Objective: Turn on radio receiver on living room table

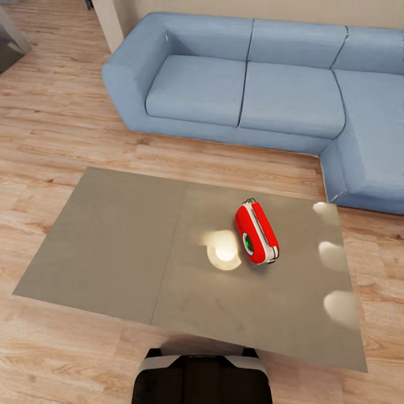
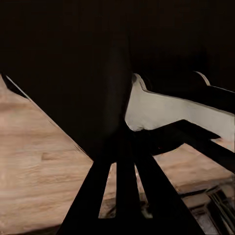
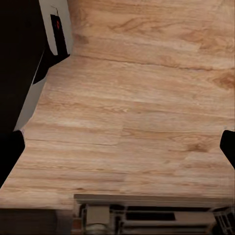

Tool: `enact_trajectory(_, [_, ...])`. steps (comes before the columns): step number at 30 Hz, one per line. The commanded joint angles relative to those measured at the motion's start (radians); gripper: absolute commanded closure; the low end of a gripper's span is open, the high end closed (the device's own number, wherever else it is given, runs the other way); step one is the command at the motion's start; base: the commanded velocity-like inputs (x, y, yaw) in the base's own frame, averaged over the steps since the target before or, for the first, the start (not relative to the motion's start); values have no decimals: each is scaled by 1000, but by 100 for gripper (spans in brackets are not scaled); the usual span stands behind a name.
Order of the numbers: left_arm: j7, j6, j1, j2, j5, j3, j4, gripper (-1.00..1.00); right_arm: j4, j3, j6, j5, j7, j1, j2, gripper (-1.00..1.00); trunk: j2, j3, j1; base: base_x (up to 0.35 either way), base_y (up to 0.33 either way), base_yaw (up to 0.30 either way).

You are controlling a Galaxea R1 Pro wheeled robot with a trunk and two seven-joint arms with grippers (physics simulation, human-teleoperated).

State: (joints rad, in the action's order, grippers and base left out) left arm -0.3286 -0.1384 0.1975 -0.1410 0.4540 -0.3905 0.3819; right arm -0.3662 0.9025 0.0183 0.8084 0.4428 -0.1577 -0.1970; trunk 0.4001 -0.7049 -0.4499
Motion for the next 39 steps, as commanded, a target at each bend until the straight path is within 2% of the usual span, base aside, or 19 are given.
enact_trajectory(1, [2, 34, 0, 2, 0, 1, -80, 100, 134, 0, -64, 18, -100, 0, -1, -100, 0, 2, 0, 0, 0, 0])
enact_trajectory(3, [6, 53, 0, 3, 0, 1, -140, 100, 238, -1, -101, 25, -187, 0, -1, -100, 0, 5, 0, 0, 0, 0])
enact_trajectory(7, [14, 62, 0, 7, 2, 3, -213, 100, 354, -2, -149, 27, -311, 0, 1, -100, 0, 11, 0, 0, 0, 0])
enact_trajectory(8, [33, 63, 0, 16, 3, 3, -240, 100, 374, -3, -156, 27, -347, 2, 3, -100, 0, 13, 0, 0, 0, 0])
enact_trajectory(10, [87, 63, 0, 34, 4, 4, -278, 100, 387, -3, -162, 26, -379, 3, 16, -100, 0, 16, 0, 0, 0, 0])
enact_trajectory(12, [169, 63, 0, 54, 4, 4, -311, 100, 393, -2, -165, 24, -402, 4, 46, -100, 0, 19, 0, 0, 0, 0])
enact_trajectory(15, [201, 63, 0, 61, 6, 5, -329, 100, 395, -2, -169, 22, -422, 8, 67, -100, 0, 24, 0, 0, 0, 0])
enact_trajectory(19, [211, 64, 0, 61, 12, 7, -335, 100, 395, -1, -207, 18, -429, 24, 84, -100, 0, 31, 0, 0, 0, 0])
enact_trajectory(39, [212, 63, 0, 61, 6, 10, -325, 100, 395, 1, -217, 18, -429, 27, 91, -100, 0, 63, 0, 0, 0, 0])
